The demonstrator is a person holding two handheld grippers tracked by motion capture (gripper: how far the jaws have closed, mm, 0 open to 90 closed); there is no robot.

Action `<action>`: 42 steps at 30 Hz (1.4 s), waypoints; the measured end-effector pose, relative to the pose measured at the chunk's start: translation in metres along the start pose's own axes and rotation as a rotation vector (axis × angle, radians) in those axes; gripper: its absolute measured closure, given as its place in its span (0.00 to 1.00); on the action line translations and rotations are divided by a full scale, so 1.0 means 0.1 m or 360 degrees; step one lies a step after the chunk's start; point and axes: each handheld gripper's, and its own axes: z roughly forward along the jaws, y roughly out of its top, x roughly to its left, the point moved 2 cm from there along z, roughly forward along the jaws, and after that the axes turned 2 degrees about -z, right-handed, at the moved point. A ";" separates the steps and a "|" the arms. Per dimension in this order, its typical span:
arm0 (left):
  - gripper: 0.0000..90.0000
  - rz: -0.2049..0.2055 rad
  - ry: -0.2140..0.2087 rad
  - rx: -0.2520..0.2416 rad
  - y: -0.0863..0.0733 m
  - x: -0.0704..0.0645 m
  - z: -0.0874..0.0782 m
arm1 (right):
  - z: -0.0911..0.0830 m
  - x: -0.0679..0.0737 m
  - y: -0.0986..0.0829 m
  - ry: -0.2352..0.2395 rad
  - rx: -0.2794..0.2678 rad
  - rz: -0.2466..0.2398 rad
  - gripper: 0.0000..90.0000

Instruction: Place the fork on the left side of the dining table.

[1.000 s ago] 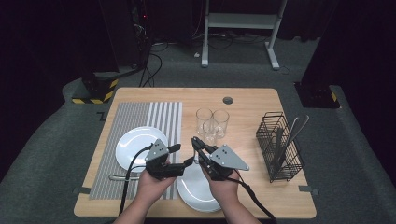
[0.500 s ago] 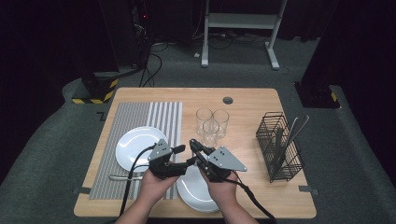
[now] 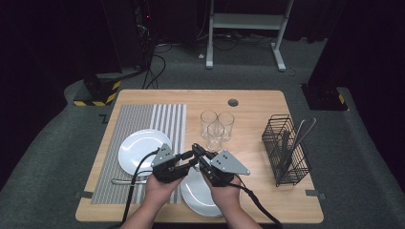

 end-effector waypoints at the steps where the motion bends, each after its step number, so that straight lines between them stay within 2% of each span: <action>1: 0.76 0.0011 0.0000 -0.0007 0.00 -0.01 -0.01 | 0.00 0.00 0.00 0.0001 -0.0001 0.0001 0.96; 5: 0.83 0.0045 -0.0001 -0.0032 -0.01 -0.03 -0.01 | 0.00 0.01 0.01 0.0012 0.0001 0.0011 0.96; 10: 0.83 0.0067 0.0010 -0.0017 -0.02 -0.04 0.01 | 0.00 0.02 0.01 0.0017 0.0002 0.0018 0.96; 13: 0.84 0.0114 0.0026 -0.0013 -0.04 -0.05 0.03 | 0.01 0.02 0.01 0.0022 -0.0001 0.0017 0.96; 17: 0.85 0.0101 0.0032 -0.0008 -0.06 -0.04 0.04 | 0.02 0.02 0.01 0.0026 0.0000 0.0021 0.96; 27: 0.91 0.0156 0.0028 -0.0020 -0.10 -0.07 0.03 | 0.03 0.04 0.00 0.0033 0.0003 0.0016 0.96; 36: 0.91 0.0170 0.0047 -0.0022 -0.08 -0.08 0.03 | 0.03 0.04 0.00 0.0032 -0.0002 0.0019 0.96; 42: 0.86 0.0151 0.0075 -0.0080 -0.02 -0.06 -0.03 | 0.02 0.04 0.01 0.0033 -0.0003 0.0020 0.96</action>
